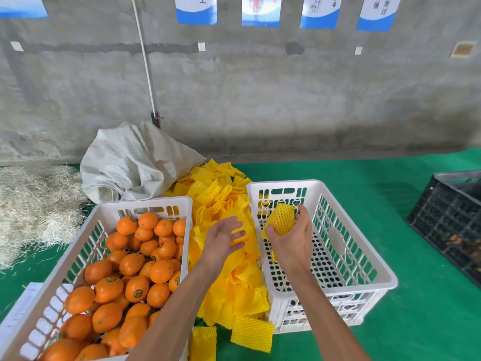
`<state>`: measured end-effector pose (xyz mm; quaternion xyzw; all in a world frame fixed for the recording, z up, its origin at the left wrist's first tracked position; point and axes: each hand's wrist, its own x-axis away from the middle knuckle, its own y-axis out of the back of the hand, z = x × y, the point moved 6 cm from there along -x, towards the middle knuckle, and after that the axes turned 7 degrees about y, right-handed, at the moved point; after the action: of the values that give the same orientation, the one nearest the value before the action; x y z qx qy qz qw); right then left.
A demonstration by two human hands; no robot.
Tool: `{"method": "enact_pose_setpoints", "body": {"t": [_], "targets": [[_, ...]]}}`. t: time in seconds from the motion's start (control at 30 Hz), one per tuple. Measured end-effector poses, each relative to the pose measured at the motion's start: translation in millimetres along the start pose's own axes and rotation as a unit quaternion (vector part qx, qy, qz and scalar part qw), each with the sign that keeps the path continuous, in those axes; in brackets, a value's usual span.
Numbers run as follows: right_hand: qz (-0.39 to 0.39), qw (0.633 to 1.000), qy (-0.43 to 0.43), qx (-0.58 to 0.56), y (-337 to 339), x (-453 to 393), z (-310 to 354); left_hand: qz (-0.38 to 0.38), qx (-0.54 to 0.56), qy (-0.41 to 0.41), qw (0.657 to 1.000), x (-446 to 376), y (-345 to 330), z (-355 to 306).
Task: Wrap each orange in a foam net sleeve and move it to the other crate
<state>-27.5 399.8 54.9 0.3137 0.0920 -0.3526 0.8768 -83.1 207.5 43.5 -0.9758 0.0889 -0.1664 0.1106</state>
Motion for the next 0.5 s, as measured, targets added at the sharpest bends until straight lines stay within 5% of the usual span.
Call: {"method": "enact_pose_setpoints", "body": {"t": [0.27, 0.5], "targets": [[0.070, 0.992, 0.096, 0.037, -28, 0, -5, -0.099, -0.036, -0.091, 0.990, -4, 63, -17], [0.367, 0.903, 0.182, 0.126, -121, 51, 22, -0.230, -0.187, -0.119, 0.947, -4, 147, -15]]}}
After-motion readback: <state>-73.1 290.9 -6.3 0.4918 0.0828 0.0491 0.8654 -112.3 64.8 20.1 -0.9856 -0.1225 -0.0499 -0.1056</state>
